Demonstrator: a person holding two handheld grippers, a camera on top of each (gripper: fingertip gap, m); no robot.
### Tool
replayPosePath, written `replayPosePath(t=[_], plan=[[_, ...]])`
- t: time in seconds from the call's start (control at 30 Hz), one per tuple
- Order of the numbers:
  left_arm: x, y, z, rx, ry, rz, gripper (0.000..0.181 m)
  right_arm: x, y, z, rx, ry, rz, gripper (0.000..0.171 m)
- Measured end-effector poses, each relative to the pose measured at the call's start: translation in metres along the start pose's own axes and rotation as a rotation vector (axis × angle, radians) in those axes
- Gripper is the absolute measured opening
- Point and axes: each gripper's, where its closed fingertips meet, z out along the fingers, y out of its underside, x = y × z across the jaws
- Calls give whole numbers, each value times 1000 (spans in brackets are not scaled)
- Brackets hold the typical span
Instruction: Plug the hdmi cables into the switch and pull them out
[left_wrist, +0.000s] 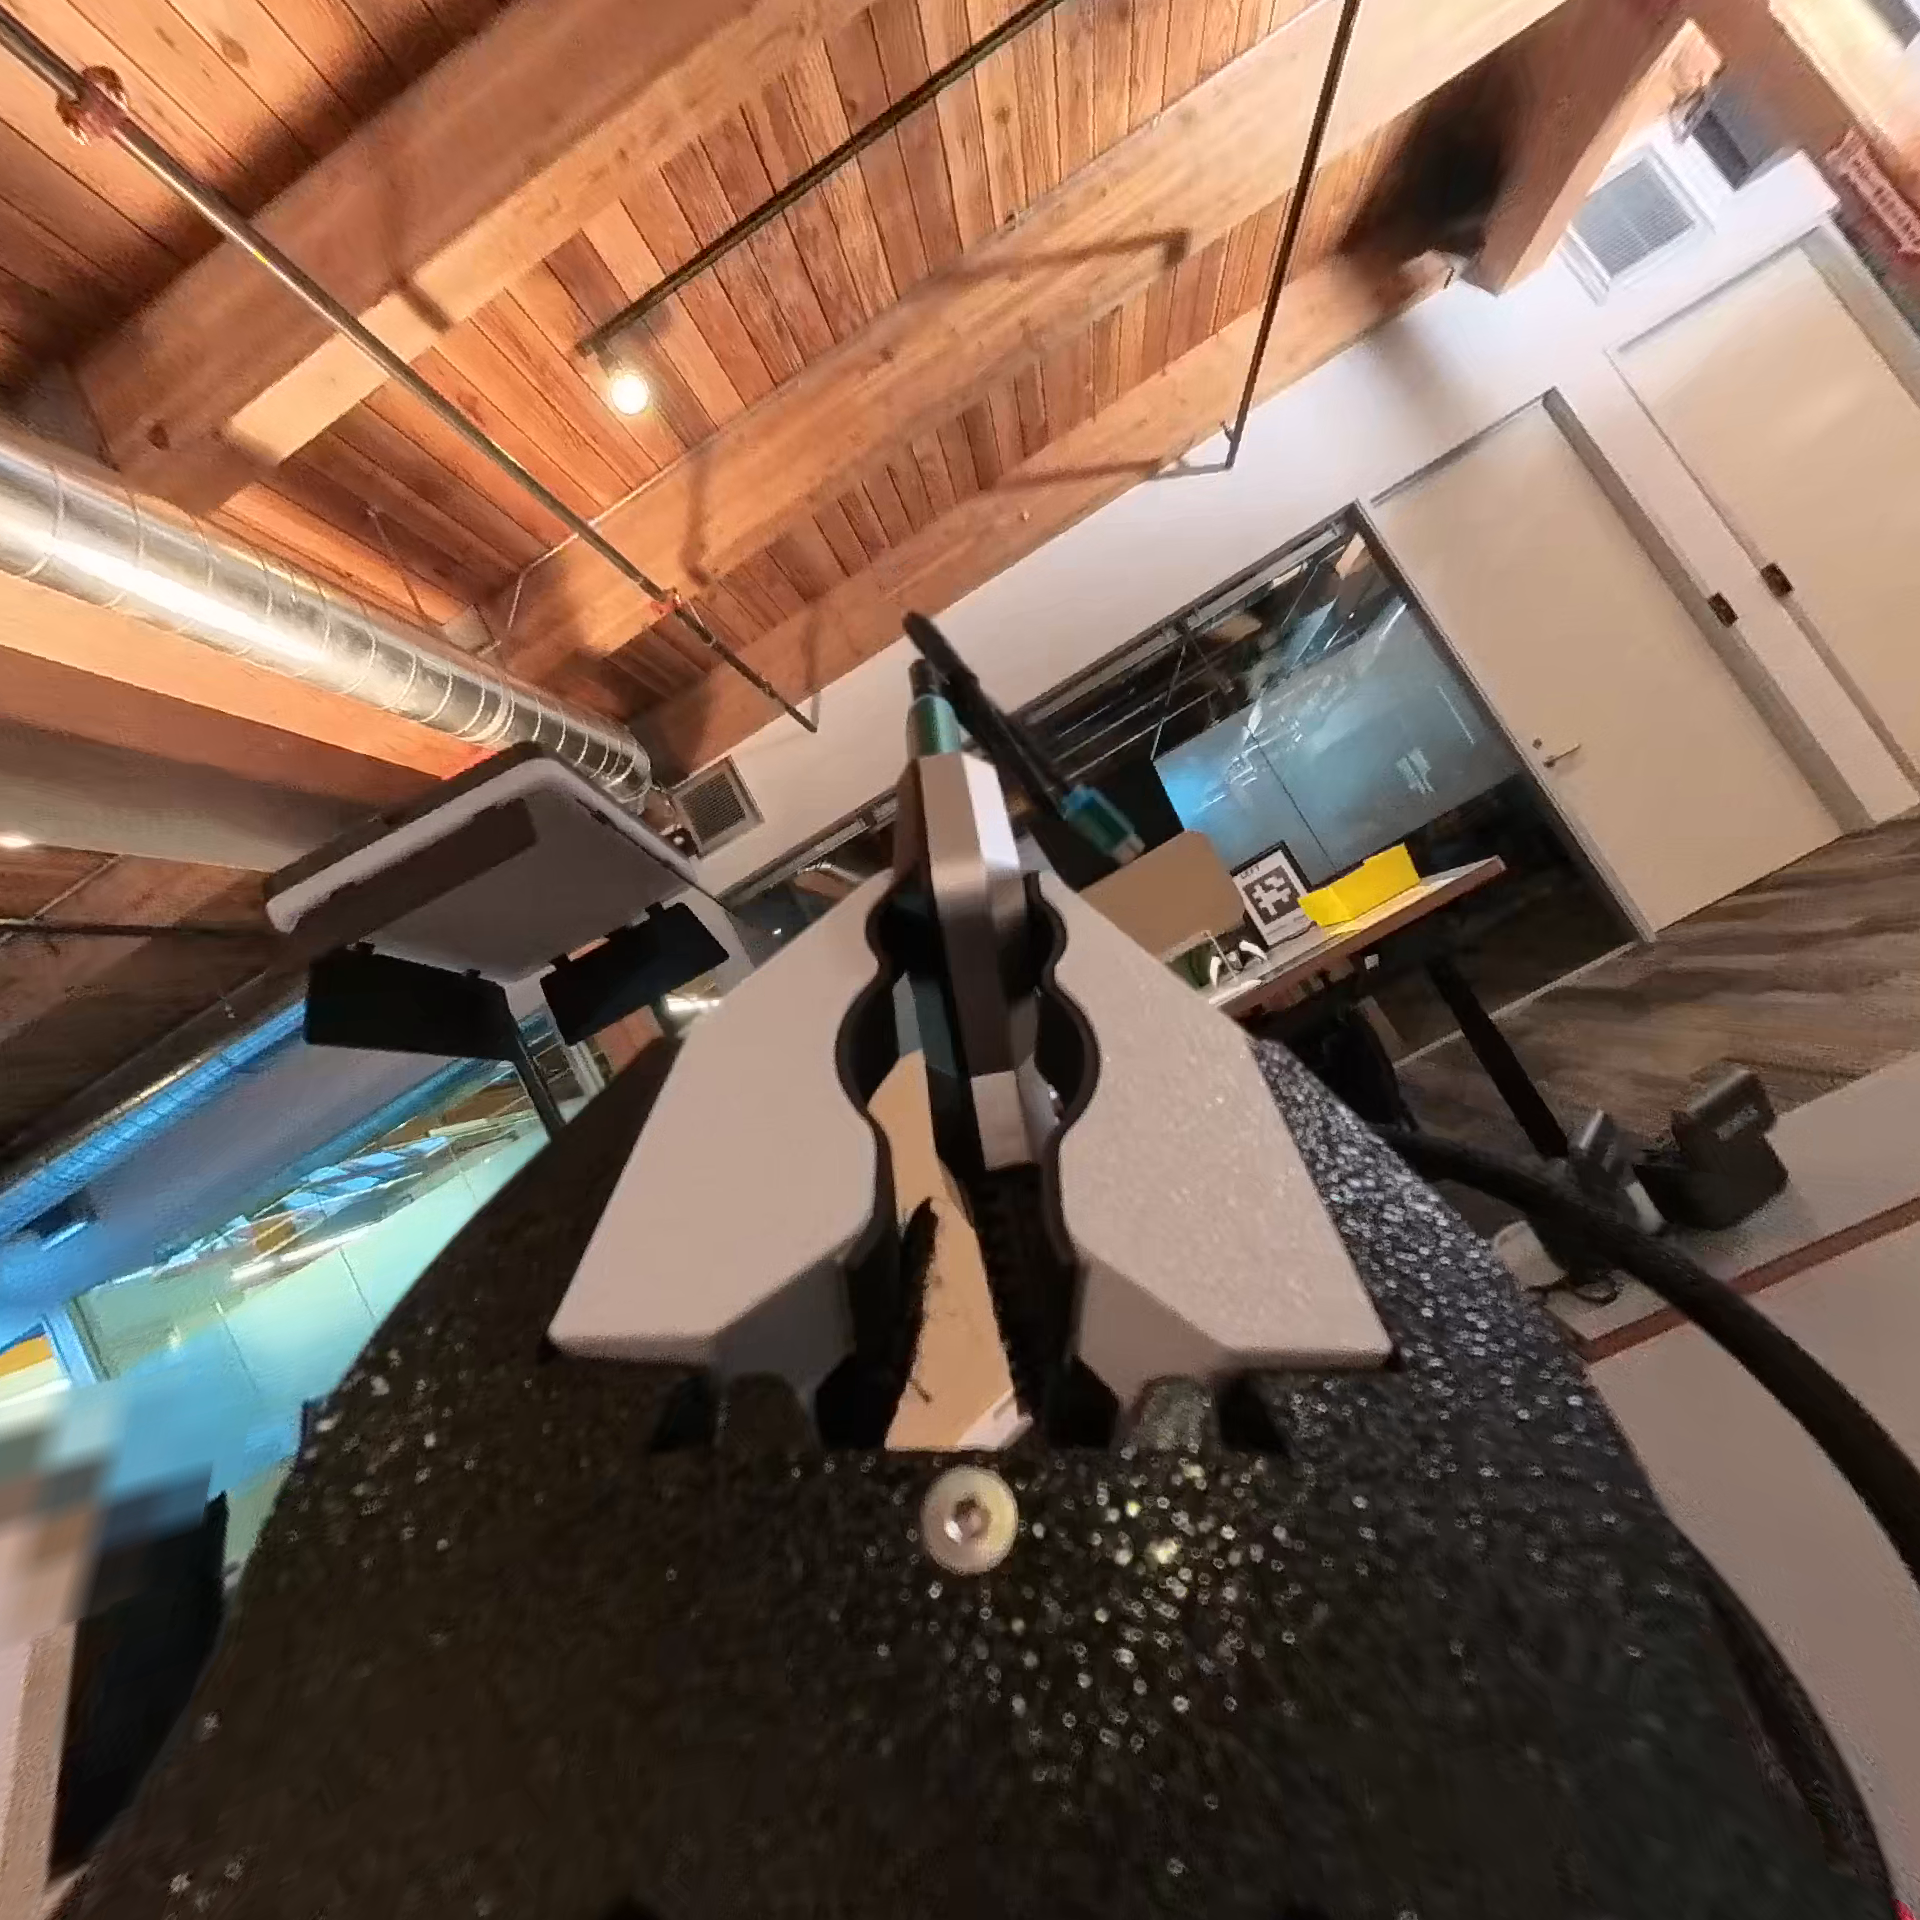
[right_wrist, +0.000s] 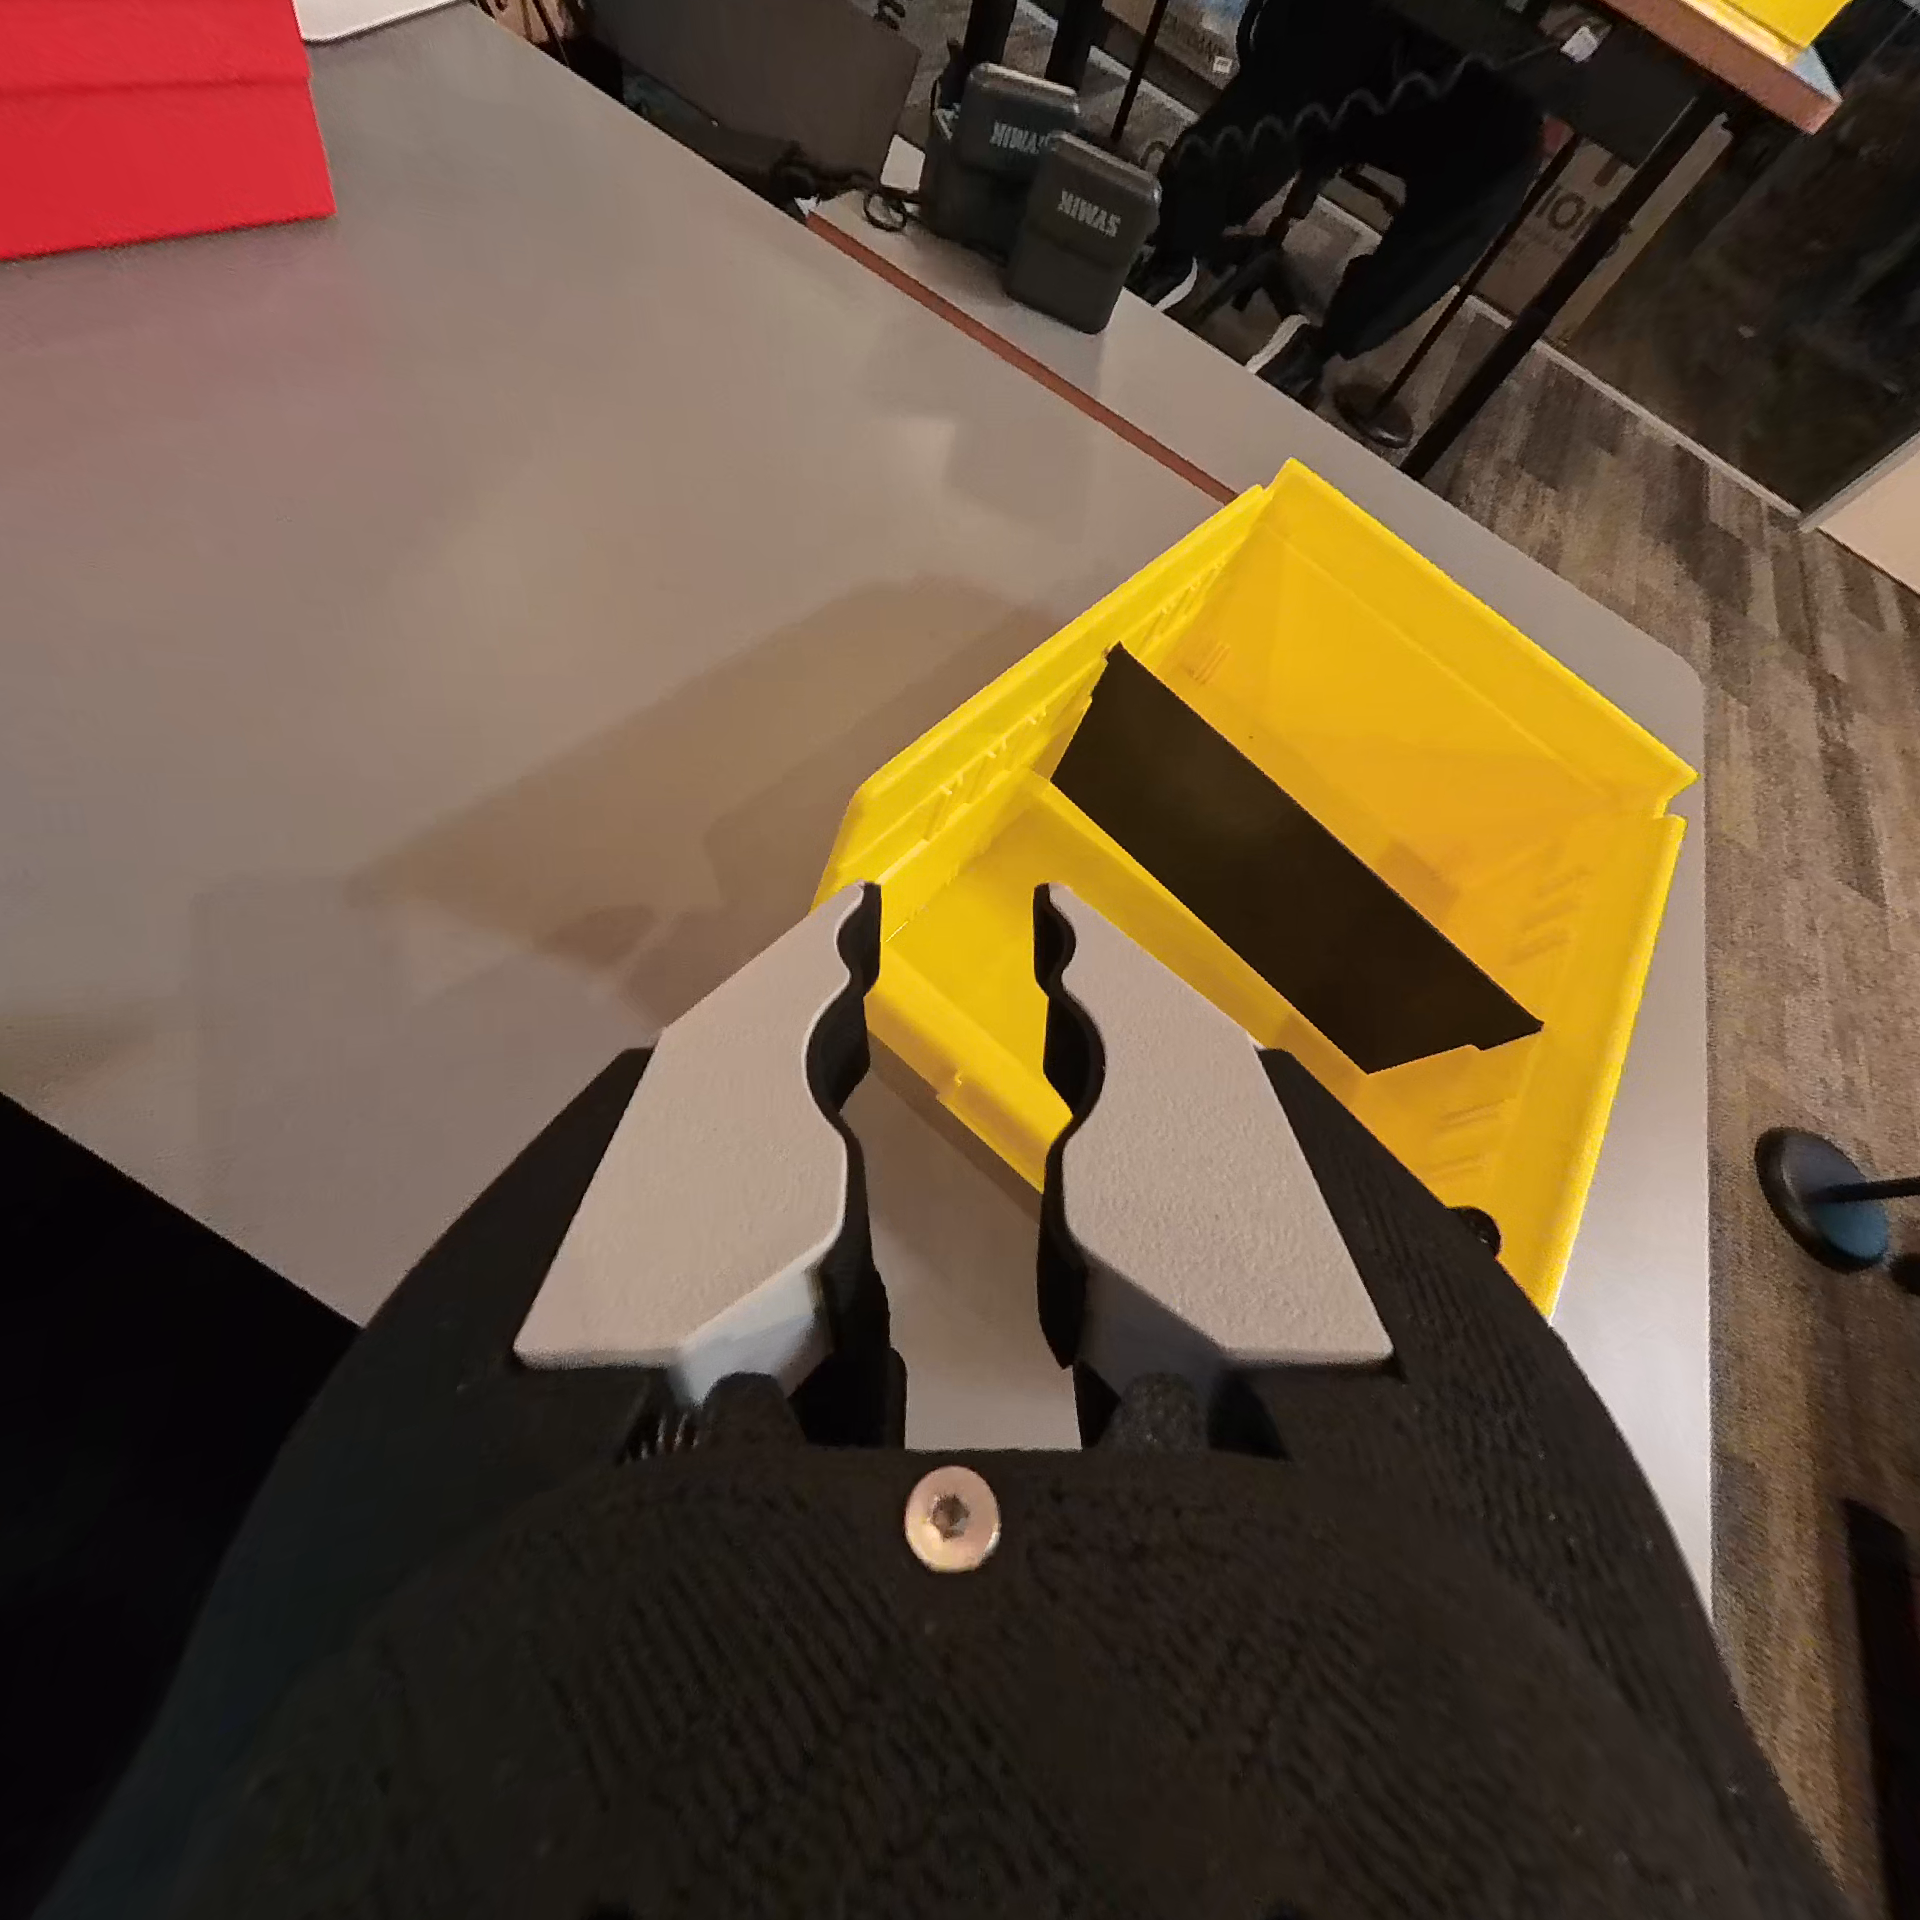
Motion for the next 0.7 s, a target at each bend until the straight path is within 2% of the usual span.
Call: replayPosePath(t=[0.13,0.2,0.3,0.5,0.7], plan=[[18,-28,-11,66,-8,210,20,3,2,0,-1,6,9,28],[21,-10,-8,5,-23,278,20,4,3,1,-5,3,14,28],[17,18,-2,-78,-22,190,19,1,6,2,-20,-6,2,28],[19,-14,-10,48,-54,176,19,-1,-1,-1,9,-5,-19,28],[-1,-19,-2,63,-63,75,19,-10,5,7,-36,-26,-64,28]])
